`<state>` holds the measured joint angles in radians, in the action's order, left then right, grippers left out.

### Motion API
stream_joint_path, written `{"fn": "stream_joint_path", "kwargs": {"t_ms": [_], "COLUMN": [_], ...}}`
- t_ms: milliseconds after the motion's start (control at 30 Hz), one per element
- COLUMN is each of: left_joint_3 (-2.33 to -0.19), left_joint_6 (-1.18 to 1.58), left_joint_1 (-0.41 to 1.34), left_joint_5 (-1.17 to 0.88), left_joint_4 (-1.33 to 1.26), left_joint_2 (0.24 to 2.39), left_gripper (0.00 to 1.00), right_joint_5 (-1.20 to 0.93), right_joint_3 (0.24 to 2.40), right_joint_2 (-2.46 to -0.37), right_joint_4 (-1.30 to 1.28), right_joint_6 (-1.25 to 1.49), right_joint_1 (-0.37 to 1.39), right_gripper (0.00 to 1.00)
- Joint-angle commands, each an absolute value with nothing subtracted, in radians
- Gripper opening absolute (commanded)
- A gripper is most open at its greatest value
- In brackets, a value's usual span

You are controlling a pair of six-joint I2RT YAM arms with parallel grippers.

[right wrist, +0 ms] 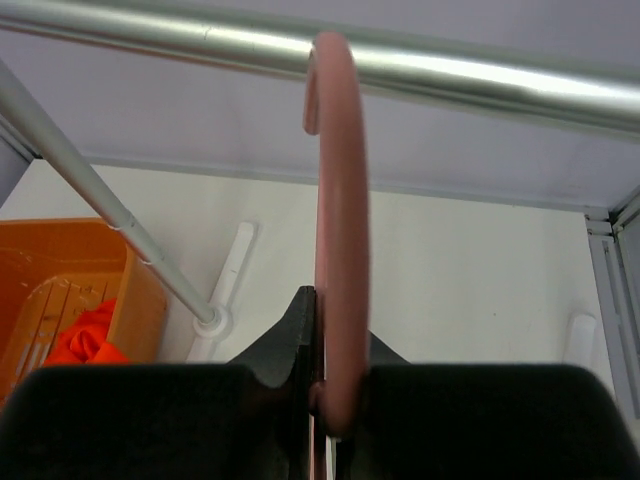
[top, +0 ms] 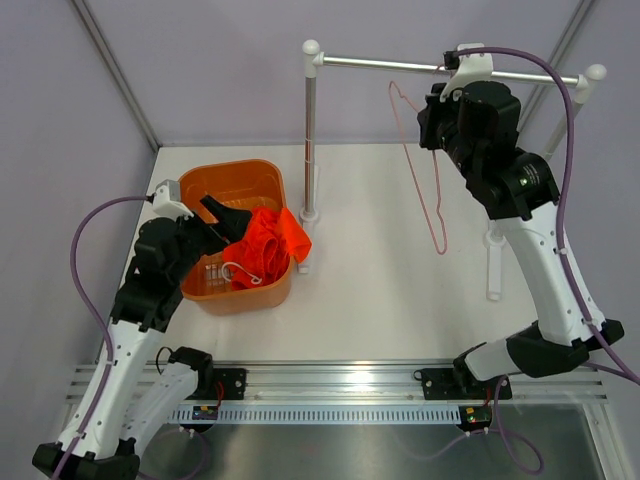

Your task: Remove the shorts from the hanger

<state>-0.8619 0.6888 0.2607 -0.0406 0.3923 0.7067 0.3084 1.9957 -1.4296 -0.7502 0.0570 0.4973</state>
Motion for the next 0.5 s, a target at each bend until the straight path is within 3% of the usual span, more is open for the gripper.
{"fn": "stream_joint_path", "kwargs": {"t_ms": [0,467], "left_joint_3": [-0.89,-0.854], "left_joint_6": [0.646,0.618], "left_joint_1": [0.262,0.262], "left_joint_5": [-0.048,-0.074], "left_joint_4": [0.394,0.39], "left_joint_2": [0.693,0.673], "left_gripper": [0.99,0.99], "right_joint_5": [0.264,0.181], "right_joint_3": [2.071,2.408], "right_joint_2": [-1.474,-1.724], "right_joint_4": [-0.723,-0.844], "right_joint_6": [0.058,0.075], "right_joint_1": [0.468,0.388], "right_gripper": [0.0,0.0]}}
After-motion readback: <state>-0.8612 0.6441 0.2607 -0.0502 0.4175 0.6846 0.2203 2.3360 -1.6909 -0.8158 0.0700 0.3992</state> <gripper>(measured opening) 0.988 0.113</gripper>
